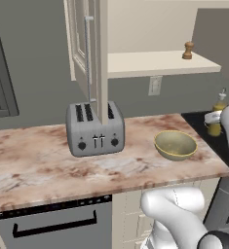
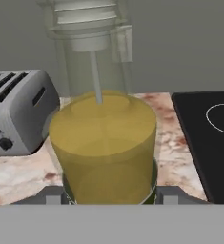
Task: Retrieve the bottle and the shaker from the cabinet and place them next to the mixing bowl on the counter. Then add garlic from the fridge to the mixing bowl.
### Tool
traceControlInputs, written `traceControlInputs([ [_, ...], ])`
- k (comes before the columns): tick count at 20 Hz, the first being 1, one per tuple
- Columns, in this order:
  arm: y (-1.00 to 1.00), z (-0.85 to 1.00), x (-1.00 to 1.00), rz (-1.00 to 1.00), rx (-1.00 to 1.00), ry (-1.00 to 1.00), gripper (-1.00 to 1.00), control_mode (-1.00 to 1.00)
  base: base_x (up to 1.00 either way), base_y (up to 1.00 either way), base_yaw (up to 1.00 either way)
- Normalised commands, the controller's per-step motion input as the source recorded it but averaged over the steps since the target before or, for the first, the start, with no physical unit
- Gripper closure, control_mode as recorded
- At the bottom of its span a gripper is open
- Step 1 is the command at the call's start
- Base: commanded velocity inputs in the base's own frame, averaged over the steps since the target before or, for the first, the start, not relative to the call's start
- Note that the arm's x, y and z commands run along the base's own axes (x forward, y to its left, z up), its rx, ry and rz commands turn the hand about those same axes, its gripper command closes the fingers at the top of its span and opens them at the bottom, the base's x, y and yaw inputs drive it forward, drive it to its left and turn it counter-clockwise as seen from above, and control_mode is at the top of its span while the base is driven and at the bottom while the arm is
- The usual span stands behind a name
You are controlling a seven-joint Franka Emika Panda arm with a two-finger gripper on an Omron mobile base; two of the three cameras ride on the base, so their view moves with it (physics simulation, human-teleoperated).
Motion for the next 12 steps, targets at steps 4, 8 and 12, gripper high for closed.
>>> traceControlInputs([
  [4, -0.1, -0.11, 0.3, 0.1, 0.0, 0.0, 1.0, -1.0, 0.0, 0.0, 0.0],
  [8, -0.01, -0.09, 0.17, 0.2, 0.0, 0.0, 1.0, -1.0, 0.0, 0.0, 0.0],
  [12, -0.26, -0.1, 0.04, 0.17, 0.0, 0.0, 1.0, -1.0, 0.0, 0.0, 0.0],
])
